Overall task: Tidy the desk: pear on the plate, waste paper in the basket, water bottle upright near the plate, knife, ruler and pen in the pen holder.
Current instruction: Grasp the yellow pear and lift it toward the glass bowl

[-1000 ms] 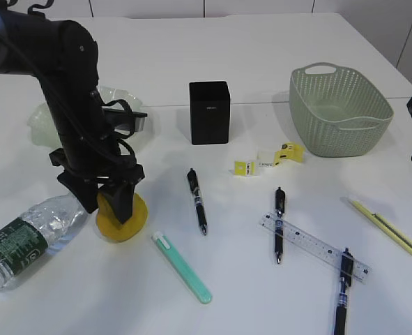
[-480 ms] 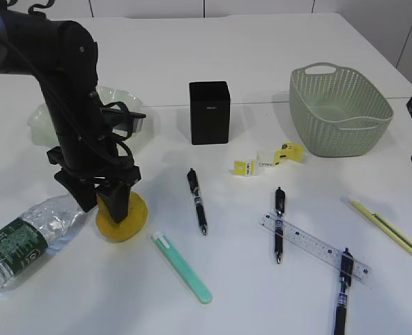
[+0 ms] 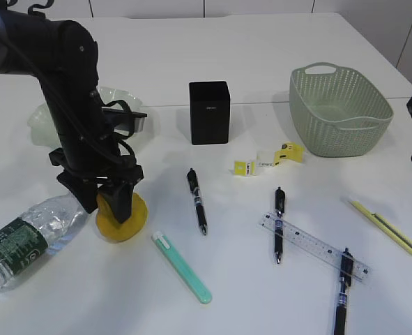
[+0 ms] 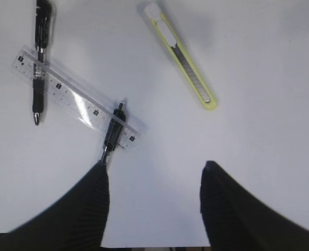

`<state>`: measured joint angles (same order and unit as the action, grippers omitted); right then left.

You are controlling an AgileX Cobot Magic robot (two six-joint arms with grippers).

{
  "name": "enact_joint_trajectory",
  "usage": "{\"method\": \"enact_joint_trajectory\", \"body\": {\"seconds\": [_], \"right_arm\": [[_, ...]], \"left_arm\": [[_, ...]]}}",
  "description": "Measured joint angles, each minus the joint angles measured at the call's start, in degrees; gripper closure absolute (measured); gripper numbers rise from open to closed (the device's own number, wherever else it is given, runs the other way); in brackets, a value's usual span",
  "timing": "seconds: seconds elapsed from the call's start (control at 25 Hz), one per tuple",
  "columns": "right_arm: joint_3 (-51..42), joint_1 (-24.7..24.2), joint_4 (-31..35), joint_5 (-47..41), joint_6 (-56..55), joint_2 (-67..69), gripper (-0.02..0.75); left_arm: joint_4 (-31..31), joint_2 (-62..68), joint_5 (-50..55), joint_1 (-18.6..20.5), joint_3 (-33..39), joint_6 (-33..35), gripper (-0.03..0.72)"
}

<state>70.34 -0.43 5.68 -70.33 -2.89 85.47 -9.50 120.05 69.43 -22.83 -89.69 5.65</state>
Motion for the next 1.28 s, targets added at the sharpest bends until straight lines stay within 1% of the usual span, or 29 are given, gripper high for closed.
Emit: {"method": "enact_joint_trajectory", "body": {"seconds": [0.52,0.8,1.08,1.28], "right_arm": [[0.0,0.0,0.0,0.0,0.0,0.0,0.296],[0.0,0.0,0.1,0.0,0.0,0.0,0.296],[0.0,0.0,0.1,0.0,0.0,0.0,0.296],[0.0,0.0,0.1,0.0,0.0,0.0,0.295]], "left_arm": [[-0.4,0.0,-2.2,0.0,0.0,0.0,0.230],[-0.3,0.0,-2.7,0.0,0.0,0.0,0.297],[1.1,0.0,-2.5,0.0,0.0,0.0,0.384],[1.9,0.0,-2.3,0.0,0.0,0.0,0.401]]}}
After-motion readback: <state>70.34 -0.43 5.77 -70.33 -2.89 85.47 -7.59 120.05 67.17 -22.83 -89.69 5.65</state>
